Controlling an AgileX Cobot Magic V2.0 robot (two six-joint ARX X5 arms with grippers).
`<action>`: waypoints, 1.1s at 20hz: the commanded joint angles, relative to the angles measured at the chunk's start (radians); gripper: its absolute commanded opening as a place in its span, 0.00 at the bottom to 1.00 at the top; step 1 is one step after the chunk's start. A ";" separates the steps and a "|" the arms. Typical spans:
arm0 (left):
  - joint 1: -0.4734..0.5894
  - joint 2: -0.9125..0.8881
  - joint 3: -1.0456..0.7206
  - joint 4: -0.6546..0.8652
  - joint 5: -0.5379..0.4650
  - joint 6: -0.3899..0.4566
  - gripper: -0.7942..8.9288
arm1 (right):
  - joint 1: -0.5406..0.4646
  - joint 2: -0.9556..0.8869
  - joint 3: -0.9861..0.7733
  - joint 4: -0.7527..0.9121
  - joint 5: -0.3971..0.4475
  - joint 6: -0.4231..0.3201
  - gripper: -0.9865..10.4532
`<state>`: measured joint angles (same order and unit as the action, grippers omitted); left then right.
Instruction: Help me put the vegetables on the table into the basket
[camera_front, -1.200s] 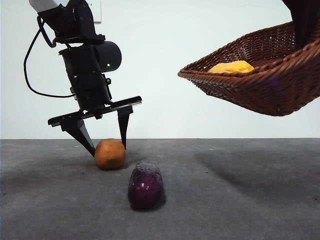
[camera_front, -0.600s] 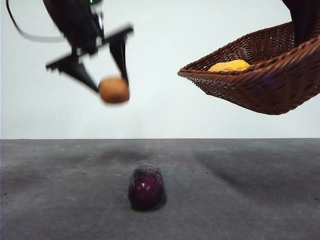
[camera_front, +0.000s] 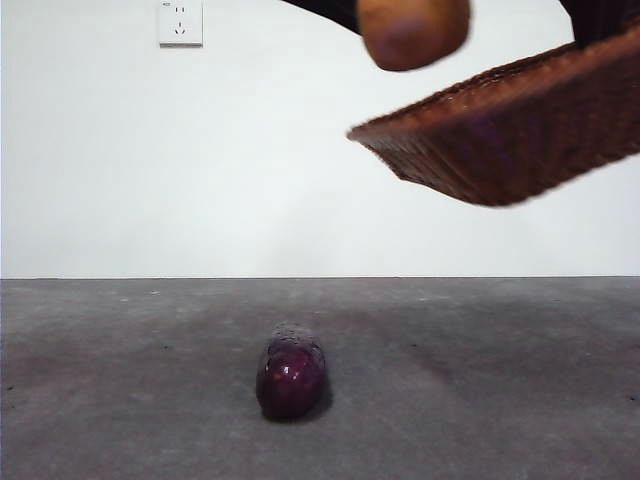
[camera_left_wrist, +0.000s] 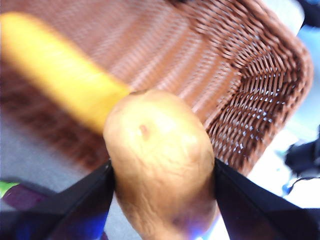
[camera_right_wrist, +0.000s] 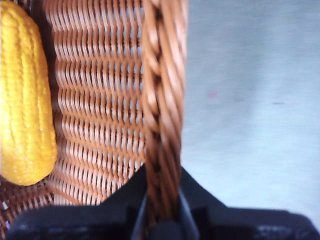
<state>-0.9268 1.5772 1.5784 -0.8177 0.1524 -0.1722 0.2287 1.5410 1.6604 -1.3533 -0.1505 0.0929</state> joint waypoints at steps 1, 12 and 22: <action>-0.044 0.036 -0.006 0.018 -0.051 0.020 0.08 | 0.002 -0.005 0.003 -0.016 -0.029 0.012 0.08; -0.109 0.064 -0.006 0.084 -0.130 0.047 0.57 | 0.021 -0.005 0.003 -0.024 -0.043 0.007 0.08; -0.104 0.000 -0.006 0.129 -0.215 0.017 0.60 | 0.064 -0.005 0.003 -0.023 -0.035 0.001 0.08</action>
<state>-1.0340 1.6032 1.5764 -0.7067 -0.0540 -0.1444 0.2943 1.5410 1.6604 -1.3544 -0.1780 0.0925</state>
